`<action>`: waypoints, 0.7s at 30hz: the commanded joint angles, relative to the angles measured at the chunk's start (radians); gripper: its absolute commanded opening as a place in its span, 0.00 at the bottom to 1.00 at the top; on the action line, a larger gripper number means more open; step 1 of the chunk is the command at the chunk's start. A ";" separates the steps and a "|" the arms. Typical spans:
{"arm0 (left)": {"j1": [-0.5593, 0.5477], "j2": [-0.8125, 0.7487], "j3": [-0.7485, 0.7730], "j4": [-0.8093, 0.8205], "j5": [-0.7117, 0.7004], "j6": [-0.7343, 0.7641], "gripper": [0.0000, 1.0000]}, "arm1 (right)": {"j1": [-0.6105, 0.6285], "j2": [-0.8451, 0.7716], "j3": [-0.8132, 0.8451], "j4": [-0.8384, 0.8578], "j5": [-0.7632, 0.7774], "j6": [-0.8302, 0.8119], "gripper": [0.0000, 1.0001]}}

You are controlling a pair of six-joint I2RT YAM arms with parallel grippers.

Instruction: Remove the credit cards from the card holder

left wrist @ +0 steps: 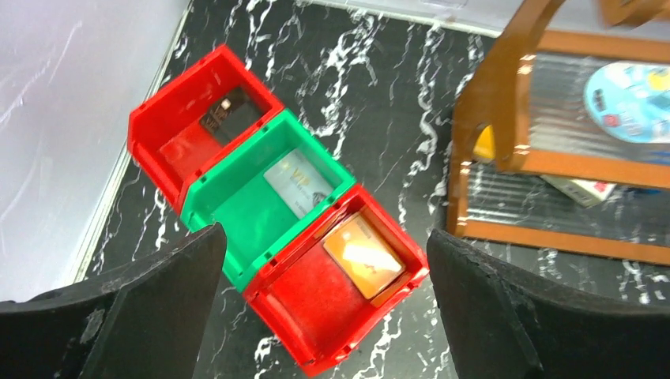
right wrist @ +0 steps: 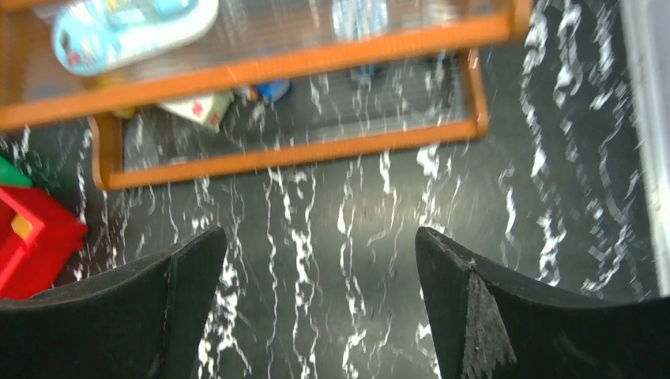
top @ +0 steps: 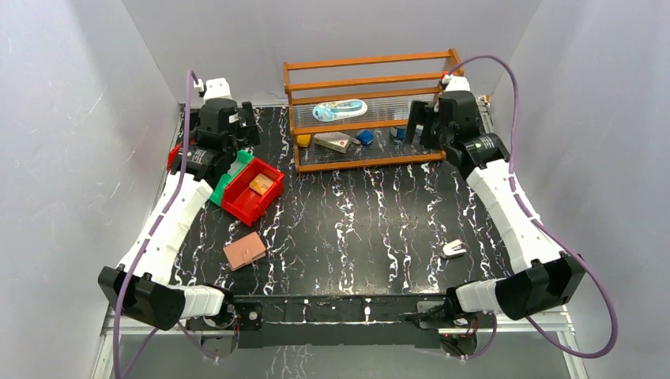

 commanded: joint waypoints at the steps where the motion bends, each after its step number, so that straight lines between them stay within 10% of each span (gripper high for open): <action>1: 0.052 -0.078 -0.103 0.050 0.003 -0.020 0.98 | -0.058 -0.076 -0.143 0.041 -0.157 0.075 0.98; 21: 0.186 -0.094 -0.347 0.019 0.590 -0.052 0.98 | -0.208 -0.207 -0.566 0.083 -0.575 0.282 0.98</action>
